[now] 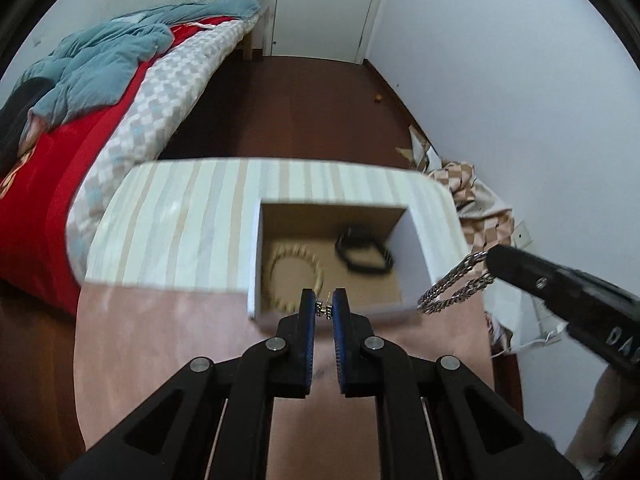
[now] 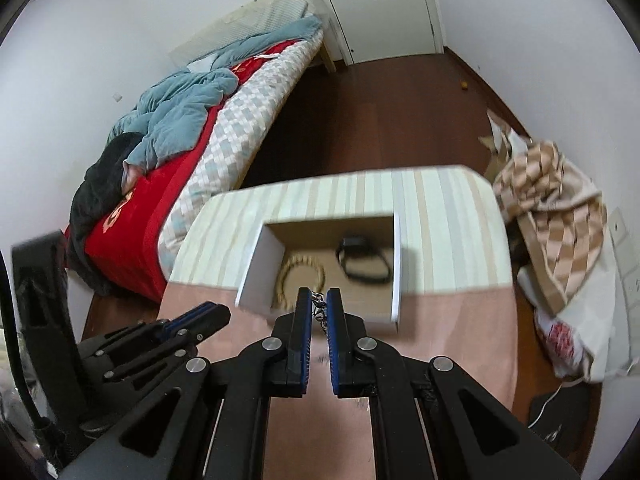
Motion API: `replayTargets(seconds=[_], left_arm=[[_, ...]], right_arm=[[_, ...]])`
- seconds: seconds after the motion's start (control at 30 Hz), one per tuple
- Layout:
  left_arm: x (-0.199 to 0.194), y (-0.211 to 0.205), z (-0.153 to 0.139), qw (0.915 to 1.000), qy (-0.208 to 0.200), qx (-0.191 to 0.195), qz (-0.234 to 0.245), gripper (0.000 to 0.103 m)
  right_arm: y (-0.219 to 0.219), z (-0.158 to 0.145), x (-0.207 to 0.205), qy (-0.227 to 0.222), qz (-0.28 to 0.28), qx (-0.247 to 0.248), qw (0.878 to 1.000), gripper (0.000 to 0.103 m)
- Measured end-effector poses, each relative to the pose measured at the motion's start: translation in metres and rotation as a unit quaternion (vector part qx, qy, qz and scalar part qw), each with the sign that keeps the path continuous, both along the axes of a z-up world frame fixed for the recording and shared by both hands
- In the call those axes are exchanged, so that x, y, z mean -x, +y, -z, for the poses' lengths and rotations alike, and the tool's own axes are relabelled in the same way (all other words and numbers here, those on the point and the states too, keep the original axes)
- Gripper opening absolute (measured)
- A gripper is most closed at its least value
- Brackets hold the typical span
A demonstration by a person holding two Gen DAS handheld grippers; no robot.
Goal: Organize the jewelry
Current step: 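Grasp the small metal charm with the left tool while the right tool lifts the chain toward the box, then release the charm from the left tool while the right tool drops the chain into the box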
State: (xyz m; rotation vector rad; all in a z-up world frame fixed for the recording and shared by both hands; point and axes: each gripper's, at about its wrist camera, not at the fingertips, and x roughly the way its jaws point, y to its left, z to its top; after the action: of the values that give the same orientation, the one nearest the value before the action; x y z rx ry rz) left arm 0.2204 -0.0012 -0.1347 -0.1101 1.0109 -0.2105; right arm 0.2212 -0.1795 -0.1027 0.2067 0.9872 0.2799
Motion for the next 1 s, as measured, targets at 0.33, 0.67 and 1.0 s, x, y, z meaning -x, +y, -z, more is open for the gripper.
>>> replayTargets(seconds=[0.33,0.67,1.0], left_arm=[[-0.073,-0.002,0.031,0.9980,0.061,-0.017,0.004,0.009],[-0.086,0.013,0.034,0.9972,0.064,-0.022,-0.033,0.081],[-0.066,0.027,0.028,0.9941,0.042,-0.072,-0.070,0.102]], right_arm=[[0.010,0.036,-0.070,0.055,-0.010,0.020,0.998,0.000],[-0.008,0.067,-0.084,0.106,0.022,0.020,0.994,0.003],[0.000,0.070,-0.057,0.089,0.040,0.134,0.986,0.093]])
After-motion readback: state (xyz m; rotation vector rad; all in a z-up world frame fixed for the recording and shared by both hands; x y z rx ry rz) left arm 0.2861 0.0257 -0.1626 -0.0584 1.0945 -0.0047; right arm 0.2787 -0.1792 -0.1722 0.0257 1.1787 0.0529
